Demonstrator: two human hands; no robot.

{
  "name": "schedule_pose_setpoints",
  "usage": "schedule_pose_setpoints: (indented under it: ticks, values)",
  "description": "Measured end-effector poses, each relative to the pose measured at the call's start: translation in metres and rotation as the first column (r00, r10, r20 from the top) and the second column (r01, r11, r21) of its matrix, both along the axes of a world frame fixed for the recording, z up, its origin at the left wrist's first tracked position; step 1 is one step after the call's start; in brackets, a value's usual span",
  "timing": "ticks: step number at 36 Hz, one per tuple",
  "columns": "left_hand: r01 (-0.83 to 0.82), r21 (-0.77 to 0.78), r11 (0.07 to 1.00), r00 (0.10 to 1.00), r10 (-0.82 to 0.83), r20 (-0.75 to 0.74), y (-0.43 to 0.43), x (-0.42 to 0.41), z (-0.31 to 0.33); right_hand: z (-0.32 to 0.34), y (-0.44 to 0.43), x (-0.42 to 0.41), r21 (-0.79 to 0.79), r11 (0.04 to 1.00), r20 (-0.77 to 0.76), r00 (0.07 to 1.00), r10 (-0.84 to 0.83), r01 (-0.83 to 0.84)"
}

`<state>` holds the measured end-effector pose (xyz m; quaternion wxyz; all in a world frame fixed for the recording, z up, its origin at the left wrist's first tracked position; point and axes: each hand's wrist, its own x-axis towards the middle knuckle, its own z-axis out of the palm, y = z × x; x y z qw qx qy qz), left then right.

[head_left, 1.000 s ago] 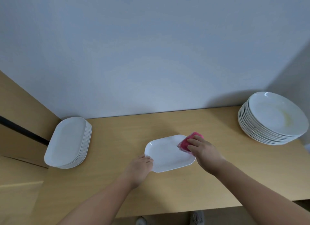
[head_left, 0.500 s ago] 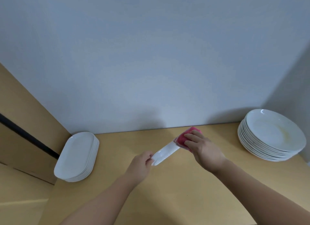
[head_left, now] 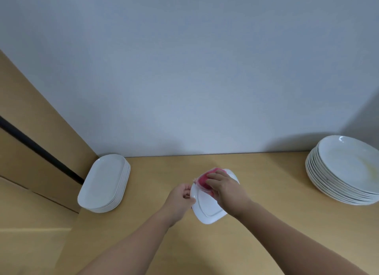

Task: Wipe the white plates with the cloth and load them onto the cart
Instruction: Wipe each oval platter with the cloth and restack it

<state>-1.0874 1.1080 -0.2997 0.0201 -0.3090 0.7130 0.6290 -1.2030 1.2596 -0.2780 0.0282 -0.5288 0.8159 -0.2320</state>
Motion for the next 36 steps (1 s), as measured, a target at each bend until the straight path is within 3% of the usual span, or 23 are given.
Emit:
schedule_pose_setpoints:
  ticks: [6,12,25,36]
  values:
    - [-0.090,0.057,0.994,0.996,0.089,0.015,0.001,0.000,-0.009,-0.038,-0.020,0.004,0.292,0.956,0.082,0.997,0.000,-0.024]
    - [-0.107,0.061,0.992,0.992,0.103,0.071,0.000,0.005,-0.020,-0.058,-0.016,0.006,0.429,0.903,0.063,0.998,0.009,-0.035]
    - [-0.120,0.027,0.992,0.982,0.114,0.148,-0.003,-0.003,-0.031,-0.072,-0.007,-0.053,0.447,0.894,0.042,0.998,-0.047,0.023]
    - [-0.134,0.040,0.990,0.978,0.126,0.166,-0.003,-0.005,-0.030,-0.083,0.015,-0.073,0.360,0.924,0.161,0.967,-0.195,0.126]
